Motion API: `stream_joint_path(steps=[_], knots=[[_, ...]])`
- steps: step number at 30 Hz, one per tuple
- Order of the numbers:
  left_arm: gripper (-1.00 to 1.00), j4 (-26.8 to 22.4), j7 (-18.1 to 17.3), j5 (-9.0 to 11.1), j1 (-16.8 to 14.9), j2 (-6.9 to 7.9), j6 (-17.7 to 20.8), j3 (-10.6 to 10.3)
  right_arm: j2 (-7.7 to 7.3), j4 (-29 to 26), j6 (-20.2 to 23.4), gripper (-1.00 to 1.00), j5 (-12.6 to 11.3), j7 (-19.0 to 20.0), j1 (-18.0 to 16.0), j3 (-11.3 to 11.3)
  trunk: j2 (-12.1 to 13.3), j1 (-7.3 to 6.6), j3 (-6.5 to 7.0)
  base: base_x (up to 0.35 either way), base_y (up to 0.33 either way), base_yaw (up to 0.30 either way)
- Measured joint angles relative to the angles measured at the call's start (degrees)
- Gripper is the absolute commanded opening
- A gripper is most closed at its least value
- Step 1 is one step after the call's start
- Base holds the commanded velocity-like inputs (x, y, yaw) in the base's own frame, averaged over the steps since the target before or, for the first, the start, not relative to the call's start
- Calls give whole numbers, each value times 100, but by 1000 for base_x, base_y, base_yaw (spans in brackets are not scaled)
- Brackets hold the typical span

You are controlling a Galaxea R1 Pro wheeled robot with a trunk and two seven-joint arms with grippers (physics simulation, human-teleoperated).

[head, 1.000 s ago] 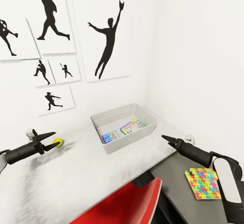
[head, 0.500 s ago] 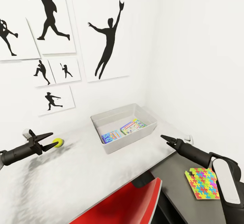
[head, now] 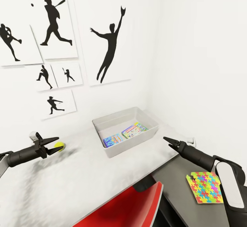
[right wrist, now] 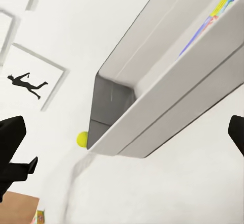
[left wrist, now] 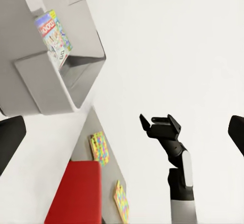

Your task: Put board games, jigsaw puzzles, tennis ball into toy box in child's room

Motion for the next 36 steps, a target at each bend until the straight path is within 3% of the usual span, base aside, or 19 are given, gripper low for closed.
stream_joint_path(steps=[25,36], knots=[[100,-142,3,4,2,-7,-2,-83,8,1,1,100,-1,16,35,-8,1004,-549,671,-84,0,47],[100,-141,3,3,1,-5,-2,-79,4,-3,1,100,0,16,36,-34,1446,-791,892,-2,0,22]])
